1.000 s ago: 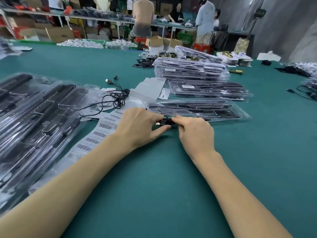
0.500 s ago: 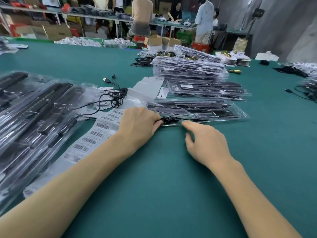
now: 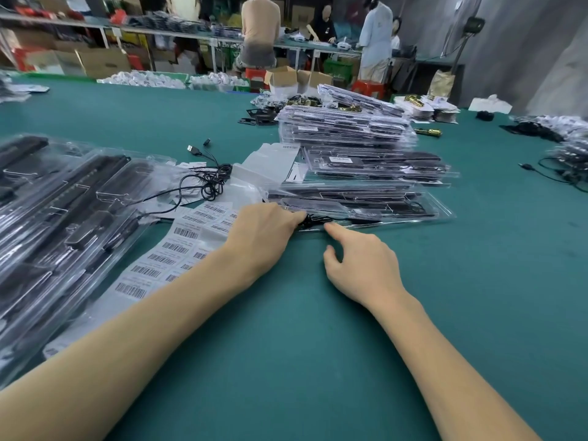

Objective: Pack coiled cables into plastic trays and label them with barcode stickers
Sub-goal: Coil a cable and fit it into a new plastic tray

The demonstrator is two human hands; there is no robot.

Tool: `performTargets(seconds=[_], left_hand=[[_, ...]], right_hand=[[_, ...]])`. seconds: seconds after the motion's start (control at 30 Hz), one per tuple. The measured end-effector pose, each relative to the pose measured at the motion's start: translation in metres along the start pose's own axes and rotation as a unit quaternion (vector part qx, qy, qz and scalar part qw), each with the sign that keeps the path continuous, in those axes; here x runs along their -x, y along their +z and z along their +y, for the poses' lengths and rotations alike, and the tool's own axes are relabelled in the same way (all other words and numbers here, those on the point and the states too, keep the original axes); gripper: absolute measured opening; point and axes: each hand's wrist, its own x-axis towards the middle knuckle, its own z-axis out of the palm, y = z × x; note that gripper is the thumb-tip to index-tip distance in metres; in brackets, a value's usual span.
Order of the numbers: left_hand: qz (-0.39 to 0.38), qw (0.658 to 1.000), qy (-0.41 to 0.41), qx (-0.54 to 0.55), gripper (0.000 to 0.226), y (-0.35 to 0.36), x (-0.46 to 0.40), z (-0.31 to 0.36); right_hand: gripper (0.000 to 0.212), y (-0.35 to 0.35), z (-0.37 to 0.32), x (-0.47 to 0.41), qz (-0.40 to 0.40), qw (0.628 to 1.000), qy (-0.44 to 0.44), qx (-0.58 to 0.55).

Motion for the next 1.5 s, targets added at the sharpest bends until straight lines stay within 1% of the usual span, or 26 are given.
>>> performTargets(seconds=[0.07, 0.2, 0.27, 0.33, 0.37, 0.43, 0.47, 0.6, 0.83, 0.9, 1.0, 1.1, 1.17, 1.23, 1.3, 1.5], left_hand=[[-0.01, 1.0, -0.004, 0.022, 0.032, 0.002, -0.002, 0.004], [-0.034, 0.997, -0.018, 0.068, 0.028, 0.003, -0.002, 0.012], [-0.035, 0.998, -0.008, 0.05, 0.024, 0.002, 0.001, 0.015], [-0.006, 1.0, 0.019, 0.002, 0.02, 0.004, 0.003, 0.014], [0.007, 1.0, 0.025, -0.002, 0.026, 0.006, 0.004, 0.014], [0.0, 1.0, 0.02, 0.021, 0.043, 0.009, 0.006, 0.016], [-0.002, 0.999, 0.018, 0.029, 0.045, 0.011, 0.006, 0.017], [0.0, 0.998, 0.015, 0.059, 0.022, 0.014, 0.004, 0.015], [-0.041, 0.989, -0.019, 0.143, 0.025, 0.007, 0.002, 0.006], [-0.048, 0.991, -0.022, 0.126, 0.026, 0.005, 0.002, 0.007], [-0.05, 0.996, -0.016, 0.066, 0.035, 0.002, 0.005, 0.014], [-0.065, 0.994, -0.036, 0.076, 0.039, -0.002, 0.008, 0.022], [-0.078, 0.992, -0.041, 0.09, 0.043, 0.0, 0.009, 0.028], [-0.09, 0.993, -0.023, 0.072, 0.054, 0.005, 0.01, 0.034], [-0.107, 0.993, 0.0, 0.057, 0.06, 0.007, 0.011, 0.035], [-0.119, 0.991, 0.028, 0.05, 0.061, 0.013, 0.01, 0.034]], right_hand=[[0.046, 0.0, -0.001, 0.001, -0.012, 1.0, 0.0, 0.007], [0.048, 0.001, -0.001, 0.001, -0.018, 1.0, -0.002, 0.015], [0.049, 0.002, 0.0, 0.002, -0.018, 1.0, -0.002, 0.005], [0.051, 0.003, 0.0, 0.003, -0.005, 1.0, -0.003, -0.003], [0.052, 0.004, 0.0, 0.003, 0.006, 1.0, -0.004, -0.004], [0.056, 0.006, -0.002, 0.004, 0.017, 1.0, -0.004, -0.001], [0.058, 0.007, -0.002, 0.004, 0.019, 1.0, -0.002, 0.001], [0.063, 0.01, -0.003, -0.001, 0.007, 1.0, 0.004, 0.029], [0.055, 0.007, -0.003, -0.009, -0.028, 0.998, -0.016, 0.054], [0.055, 0.007, -0.003, -0.01, -0.033, 0.997, -0.02, 0.061], [0.056, 0.006, -0.001, -0.013, -0.045, 0.996, -0.031, 0.063], [0.057, 0.004, 0.0, -0.018, -0.057, 0.995, -0.042, 0.071], [0.055, 0.004, 0.0, -0.019, -0.046, 0.995, -0.048, 0.073], [0.054, 0.004, -0.001, -0.019, -0.035, 0.995, -0.058, 0.069], [0.055, 0.005, -0.003, -0.018, -0.035, 0.995, -0.068, 0.065], [0.054, 0.008, -0.005, -0.018, -0.048, 0.994, -0.047, 0.084]])
